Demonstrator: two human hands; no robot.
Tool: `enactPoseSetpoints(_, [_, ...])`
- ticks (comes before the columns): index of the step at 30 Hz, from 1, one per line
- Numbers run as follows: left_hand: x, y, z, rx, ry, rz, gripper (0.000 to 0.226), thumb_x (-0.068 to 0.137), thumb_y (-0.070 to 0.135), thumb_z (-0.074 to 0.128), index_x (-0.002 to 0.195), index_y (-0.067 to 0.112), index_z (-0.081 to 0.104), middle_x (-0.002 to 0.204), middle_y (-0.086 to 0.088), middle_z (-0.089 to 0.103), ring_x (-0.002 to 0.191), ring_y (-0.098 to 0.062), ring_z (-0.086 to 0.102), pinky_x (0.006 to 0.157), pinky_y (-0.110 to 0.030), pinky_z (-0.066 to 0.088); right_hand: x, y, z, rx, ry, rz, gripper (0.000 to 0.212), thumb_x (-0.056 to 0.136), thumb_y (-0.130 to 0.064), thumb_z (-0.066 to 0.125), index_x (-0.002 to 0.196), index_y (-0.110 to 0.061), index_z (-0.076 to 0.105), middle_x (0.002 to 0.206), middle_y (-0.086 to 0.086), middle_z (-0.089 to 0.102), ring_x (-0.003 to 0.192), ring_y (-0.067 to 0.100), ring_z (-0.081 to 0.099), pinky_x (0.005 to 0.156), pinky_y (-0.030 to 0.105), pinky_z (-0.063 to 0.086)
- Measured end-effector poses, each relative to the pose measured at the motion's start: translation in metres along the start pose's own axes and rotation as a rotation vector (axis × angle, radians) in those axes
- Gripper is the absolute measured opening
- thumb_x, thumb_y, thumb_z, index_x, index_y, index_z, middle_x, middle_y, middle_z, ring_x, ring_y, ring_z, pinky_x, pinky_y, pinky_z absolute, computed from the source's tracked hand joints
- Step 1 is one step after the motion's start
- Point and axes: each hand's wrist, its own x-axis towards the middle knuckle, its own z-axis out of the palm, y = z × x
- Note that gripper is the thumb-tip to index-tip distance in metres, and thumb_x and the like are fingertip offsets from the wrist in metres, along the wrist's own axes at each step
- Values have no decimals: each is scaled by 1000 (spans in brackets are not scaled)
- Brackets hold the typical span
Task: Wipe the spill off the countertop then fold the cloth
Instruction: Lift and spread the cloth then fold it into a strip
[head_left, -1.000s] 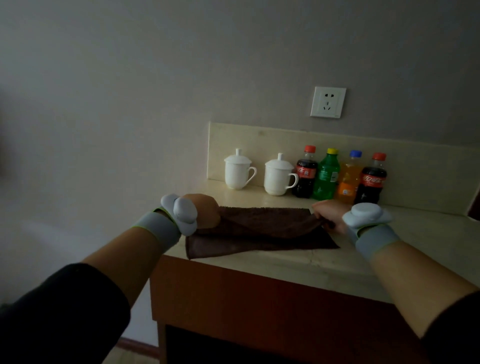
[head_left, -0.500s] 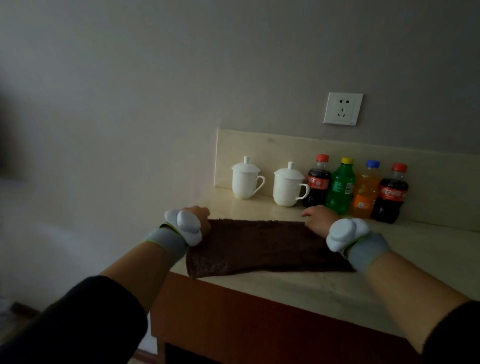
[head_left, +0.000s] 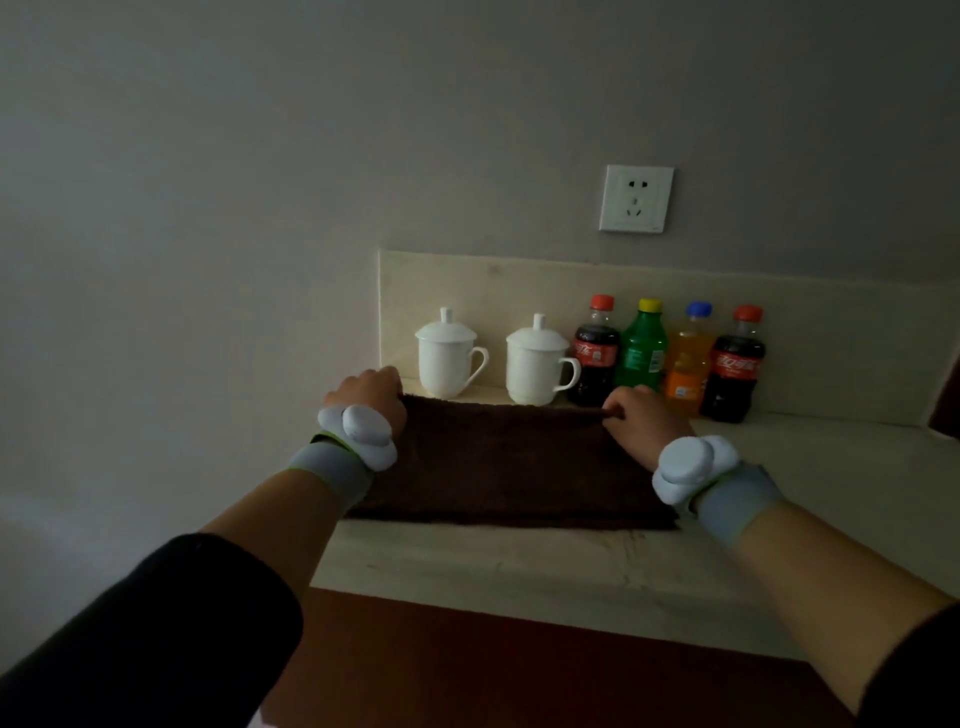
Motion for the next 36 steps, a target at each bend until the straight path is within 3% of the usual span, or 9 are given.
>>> enactPoseSetpoints(6, [-9, -9, -14, -91, -52, 105, 24, 89, 19, 44, 107, 9, 56, 113, -13, 62, 91, -26, 55, 80, -32, 44, -19, -5, -23, 50, -104, 18, 29, 88, -10, 49, 115, -6, 59, 125, 18, 55, 115, 31, 53, 91, 33, 43])
enactPoseSetpoints(11, [-40, -20, -18, 22, -209, 196, 31, 90, 24, 46, 112, 6, 58, 119, -12, 61, 107, -28, 58, 91, -33, 46, -39, -14, -36, -28, -320, 21, 30, 91, -11, 49, 118, -3, 60, 127, 13, 59, 111, 25, 54, 56, 14, 33])
enactPoseSetpoints(17, [-67, -23, -11, 153, -305, 233, 36, 92, 24, 40, 116, 6, 60, 123, -11, 62, 112, -27, 58, 92, -31, 45, -64, -16, -33, -108, -470, 68, 35, 92, -12, 46, 124, -2, 58, 134, 14, 56, 124, 28, 51, 61, 10, 37])
enactPoseSetpoints(20, [-68, -22, -9, 120, -313, 185, 39, 93, 25, 36, 117, 7, 62, 126, -10, 61, 115, -27, 56, 94, -31, 43, -66, -14, -35, -96, -535, 98, 37, 93, -17, 43, 118, 7, 58, 126, 24, 57, 109, 35, 57, 80, 30, 48])
enactPoseSetpoints(23, [-60, -25, -5, 71, -230, 132, 39, 94, 28, 35, 112, 8, 64, 122, -9, 63, 112, -26, 58, 93, -32, 43, -60, -6, -34, -25, -431, 151, 36, 94, -23, 42, 110, 2, 62, 116, 20, 60, 101, 31, 58, 69, 25, 36])
enactPoseSetpoints(25, [-55, -30, -1, 9, -139, 89, 34, 89, 30, 41, 108, 11, 64, 117, -9, 64, 104, -28, 60, 89, -34, 47, -58, 2, -30, -66, -366, 177, 33, 94, -27, 44, 88, -1, 62, 99, 19, 62, 88, 27, 58, 65, 24, 35])
enactPoseSetpoints(28, [-52, -37, 7, 22, -175, 50, 35, 87, 35, 47, 115, 16, 59, 119, -8, 61, 104, -28, 61, 89, -35, 49, -59, 7, -23, -144, -458, 260, 36, 93, -38, 45, 76, -8, 54, 78, 4, 49, 70, 17, 49, 51, 20, 28])
enactPoseSetpoints(33, [-46, -43, 16, -197, -165, -51, 41, 88, 30, 51, 127, 15, 49, 124, -12, 60, 111, -30, 59, 97, -38, 47, -51, -5, -16, -39, -350, 258, 38, 92, -19, 48, 56, -11, 37, 61, 4, 38, 51, 13, 33, 47, 22, 23])
enactPoseSetpoints(36, [-43, -40, 5, -509, -136, -102, 33, 90, 23, 50, 116, 5, 57, 115, -19, 61, 106, -34, 59, 87, -36, 46, -50, -17, -19, 95, -194, 217, 38, 92, -15, 45, 56, -12, 34, 62, 7, 39, 59, 21, 42, 49, 25, 25])
